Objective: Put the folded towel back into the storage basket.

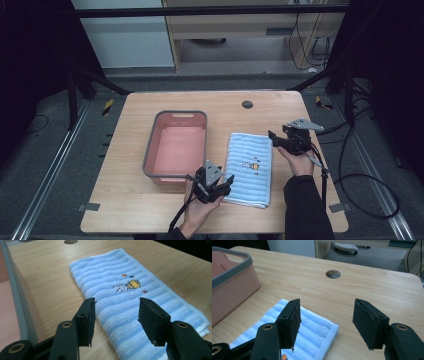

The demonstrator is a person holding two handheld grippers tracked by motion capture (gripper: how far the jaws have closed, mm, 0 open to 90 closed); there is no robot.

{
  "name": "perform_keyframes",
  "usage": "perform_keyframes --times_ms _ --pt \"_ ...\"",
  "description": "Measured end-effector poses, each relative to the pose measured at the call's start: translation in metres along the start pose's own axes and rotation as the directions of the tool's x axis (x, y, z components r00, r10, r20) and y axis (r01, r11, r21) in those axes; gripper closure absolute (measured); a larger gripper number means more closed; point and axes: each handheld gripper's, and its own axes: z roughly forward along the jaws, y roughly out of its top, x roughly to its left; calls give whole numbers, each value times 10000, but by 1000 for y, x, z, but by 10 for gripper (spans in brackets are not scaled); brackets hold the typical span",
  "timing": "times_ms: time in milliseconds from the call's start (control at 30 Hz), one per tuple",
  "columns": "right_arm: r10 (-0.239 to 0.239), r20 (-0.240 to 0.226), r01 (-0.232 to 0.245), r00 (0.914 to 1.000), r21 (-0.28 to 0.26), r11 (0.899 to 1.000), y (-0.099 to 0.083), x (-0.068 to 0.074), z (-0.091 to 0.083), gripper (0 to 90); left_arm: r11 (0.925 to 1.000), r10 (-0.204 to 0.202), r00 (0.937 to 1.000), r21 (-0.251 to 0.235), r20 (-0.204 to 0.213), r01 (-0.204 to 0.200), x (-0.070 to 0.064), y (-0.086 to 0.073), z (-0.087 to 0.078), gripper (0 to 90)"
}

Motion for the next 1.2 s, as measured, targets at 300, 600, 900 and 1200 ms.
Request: perform_keyframes --times_ms 300,600,900,1200 --pt "29 -10 -29 10000 460 9989 -13 -2 17 424 9989 -43 9998 476 -189 52 -2 -9 10 520" --pt "37 -66 -30 10000 1006 9949 -27 -4 33 451 9964 73 9996 846 -256 -51 -3 -17 20 535" --pt "8 -179 16 9998 1353 9908 -37 0 45 469 9925 -56 9997 1222 -244 85 -1 -26 28 545" --pt "308 -215 -256 9993 2096 9775 -53 -4 55 512 9910 -155 9994 1321 -308 194 -1 -29 32 563"
